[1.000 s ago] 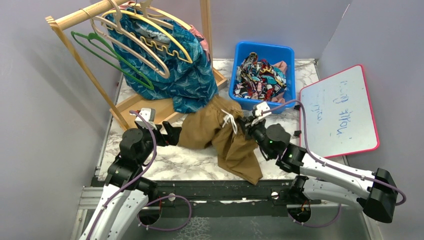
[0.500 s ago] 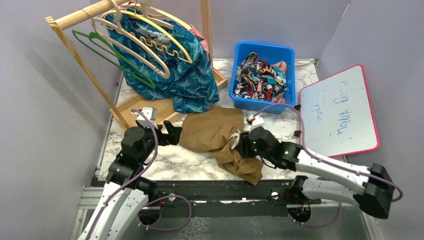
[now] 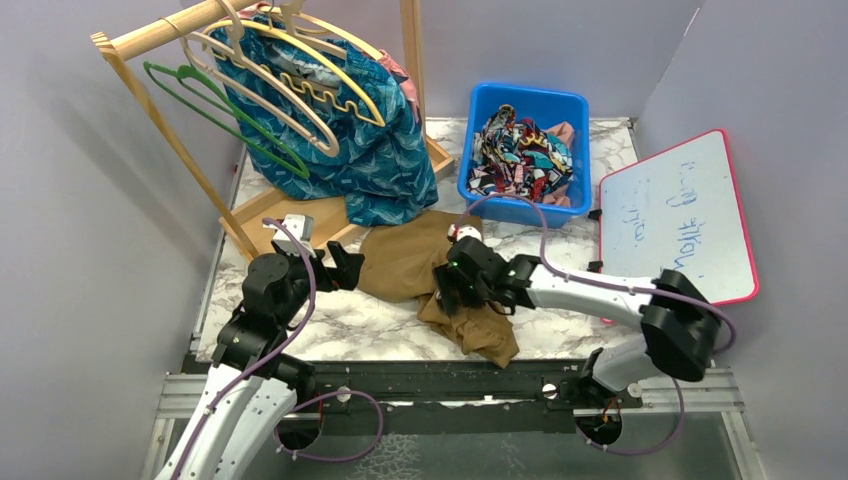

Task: Remove the shorts from the hanger
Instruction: Pick up the shorts at the center of the board.

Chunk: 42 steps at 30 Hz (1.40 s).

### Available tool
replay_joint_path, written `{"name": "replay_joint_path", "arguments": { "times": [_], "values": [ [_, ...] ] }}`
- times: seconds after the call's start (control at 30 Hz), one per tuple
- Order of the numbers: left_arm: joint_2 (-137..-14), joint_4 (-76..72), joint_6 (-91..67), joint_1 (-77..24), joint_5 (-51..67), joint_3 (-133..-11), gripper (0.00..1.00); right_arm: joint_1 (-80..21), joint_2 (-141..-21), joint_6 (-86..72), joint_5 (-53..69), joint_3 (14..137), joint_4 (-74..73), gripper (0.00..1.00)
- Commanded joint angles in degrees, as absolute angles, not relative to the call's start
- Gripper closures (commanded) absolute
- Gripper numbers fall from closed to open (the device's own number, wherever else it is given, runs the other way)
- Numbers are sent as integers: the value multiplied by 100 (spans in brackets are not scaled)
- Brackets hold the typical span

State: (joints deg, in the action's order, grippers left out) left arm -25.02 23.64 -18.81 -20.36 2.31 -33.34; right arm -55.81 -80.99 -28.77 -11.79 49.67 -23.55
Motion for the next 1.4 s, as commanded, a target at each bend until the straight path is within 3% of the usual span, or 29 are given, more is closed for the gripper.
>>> {"name": "replay_joint_path", "arguments": {
  "times": [0.0, 0.2, 0.3, 0.63, 0.7, 1.13, 1.37],
  "values": [
    [-2437, 2293, -1846, -2018, 205, -3340, 5, -5599, -8960, -2510, -1329, 5365, -2298, 0],
    [-2404, 2292, -1846, -2018, 197, -3340, 5, -5594, -9845, -2389, -1386, 5453, -2195, 0],
    [-2396, 2289, -1846, -2018, 185, -3340, 5, -5594, -10092, -2549, -1885, 5389, -2370, 9],
    [-2434, 2294, -1845, -2015, 195, -3340, 5, -5606, -9372, -2541, -2094, 4847, -1926, 79],
    [-2433, 2287, -1846, -2015, 185, -3340, 5, -5607, -8921, -2586, -2260, 4757, -1826, 98],
    [-2469, 2291, -1837, -2018, 219, -3340, 5, -5598, -4542, -1590, -3773, 3356, -86, 99],
    [-2458, 2288, -1837, -2018, 211, -3338, 5, -5599, -3514, -934, -4314, 3123, 480, 99]
  ]
}}
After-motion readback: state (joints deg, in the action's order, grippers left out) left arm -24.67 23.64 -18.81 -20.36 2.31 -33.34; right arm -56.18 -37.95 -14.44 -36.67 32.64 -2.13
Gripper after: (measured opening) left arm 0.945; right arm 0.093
